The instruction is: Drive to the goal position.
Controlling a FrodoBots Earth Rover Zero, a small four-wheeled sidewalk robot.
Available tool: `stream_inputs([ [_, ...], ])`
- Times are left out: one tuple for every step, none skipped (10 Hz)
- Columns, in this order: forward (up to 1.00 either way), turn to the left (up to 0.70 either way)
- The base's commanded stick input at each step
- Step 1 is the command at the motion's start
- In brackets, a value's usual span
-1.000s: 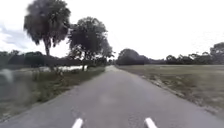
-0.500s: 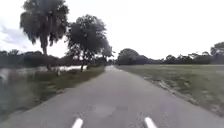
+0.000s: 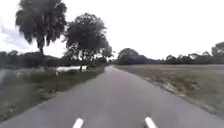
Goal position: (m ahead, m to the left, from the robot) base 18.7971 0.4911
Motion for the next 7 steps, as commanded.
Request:
stream_inputs([
  [0.85, 0.00],
  [0.85, 0.00],
  [0.85, 0.00],
  [0.85, 0.00],
  [0.85, 0.00],
  [0.85, 0.00],
  [0.85, 0.00],
])
